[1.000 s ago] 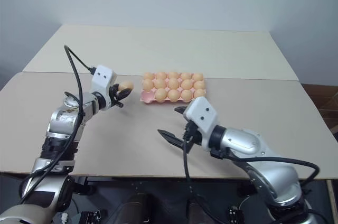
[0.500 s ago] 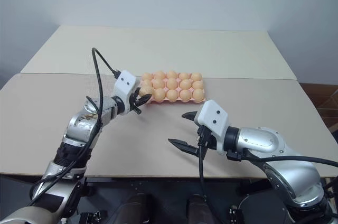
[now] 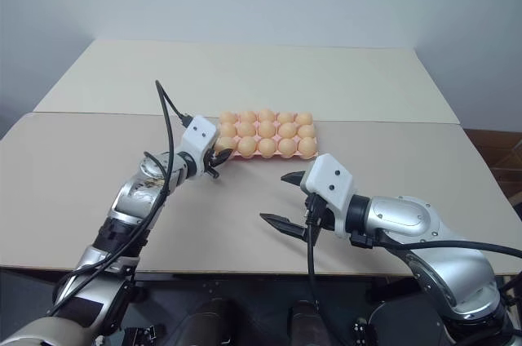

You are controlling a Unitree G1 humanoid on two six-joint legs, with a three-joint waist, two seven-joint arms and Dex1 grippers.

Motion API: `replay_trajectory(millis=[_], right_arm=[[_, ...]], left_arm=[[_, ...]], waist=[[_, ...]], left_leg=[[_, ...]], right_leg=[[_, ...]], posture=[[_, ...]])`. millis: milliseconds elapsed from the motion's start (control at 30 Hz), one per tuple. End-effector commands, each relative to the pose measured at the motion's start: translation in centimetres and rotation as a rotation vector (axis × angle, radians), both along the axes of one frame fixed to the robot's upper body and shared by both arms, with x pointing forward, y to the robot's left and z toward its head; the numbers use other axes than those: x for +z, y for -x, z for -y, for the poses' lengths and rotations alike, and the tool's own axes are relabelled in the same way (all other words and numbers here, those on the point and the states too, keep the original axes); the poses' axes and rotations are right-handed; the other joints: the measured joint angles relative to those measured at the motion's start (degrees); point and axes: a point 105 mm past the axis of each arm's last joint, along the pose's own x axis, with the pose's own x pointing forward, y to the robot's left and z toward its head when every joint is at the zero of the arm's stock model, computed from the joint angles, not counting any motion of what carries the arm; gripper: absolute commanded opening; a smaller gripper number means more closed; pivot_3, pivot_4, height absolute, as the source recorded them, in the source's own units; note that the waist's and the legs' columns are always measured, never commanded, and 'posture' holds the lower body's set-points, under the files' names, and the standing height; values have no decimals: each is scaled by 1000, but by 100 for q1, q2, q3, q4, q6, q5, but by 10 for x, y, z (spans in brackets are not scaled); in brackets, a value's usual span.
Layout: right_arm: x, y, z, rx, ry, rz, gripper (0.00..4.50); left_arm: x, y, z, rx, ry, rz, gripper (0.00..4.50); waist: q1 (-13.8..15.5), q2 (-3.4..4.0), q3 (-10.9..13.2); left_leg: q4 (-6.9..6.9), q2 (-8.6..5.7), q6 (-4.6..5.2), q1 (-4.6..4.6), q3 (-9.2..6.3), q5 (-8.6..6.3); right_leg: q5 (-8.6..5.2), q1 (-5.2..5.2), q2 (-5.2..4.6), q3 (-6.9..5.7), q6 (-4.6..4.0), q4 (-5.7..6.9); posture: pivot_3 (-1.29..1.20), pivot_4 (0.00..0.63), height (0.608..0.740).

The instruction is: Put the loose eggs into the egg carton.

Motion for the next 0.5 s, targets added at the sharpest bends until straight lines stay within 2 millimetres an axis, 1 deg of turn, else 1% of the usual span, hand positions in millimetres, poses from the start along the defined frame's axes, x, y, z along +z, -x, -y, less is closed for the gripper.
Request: replay_trajectory(millis=[33,67,133,267,400,500], right_arm=[[13,1,0,3,-13,72,4500],[13,1,0,3,-13,73,4500],[14,1,0,1,-13,74,4500],[14,1,1,-3,-14,76,4500],[15,2,1,-6,-17,78,4500],[16,1,1,-9,-25,78,4500]], left_arm=[[15,-4,2,3,26,55,2197],[16,-5,3,-1,33,55,2428],[18,-5,4,-3,42,62,3125],[27,-2,1,5,45,94,4327],[41,3,-4,16,60,139,4327],[59,10,-9,35,81,197,4327]], waist=[[-2,0,0],[-1,0,0],[2,0,0],[4,0,0],[3,0,0],[3,0,0]], left_leg=[[0,0,0,0,0,0],[0,1,0,0,0,0],[0,0,0,0,0,0],[1,-1,0,0,0,0],[1,0,0,-2,-1,0],[1,0,0,-2,-1,0]], right_leg=[[0,0,0,0,0,0],[0,0,0,0,0,0],[0,0,0,0,0,1],[0,0,-1,0,0,1],[0,0,-1,0,0,0],[0,0,0,0,0,1]], posture=[[0,150,740],[0,150,740],[0,150,740],[0,150,740],[0,150,740],[0,150,740]])
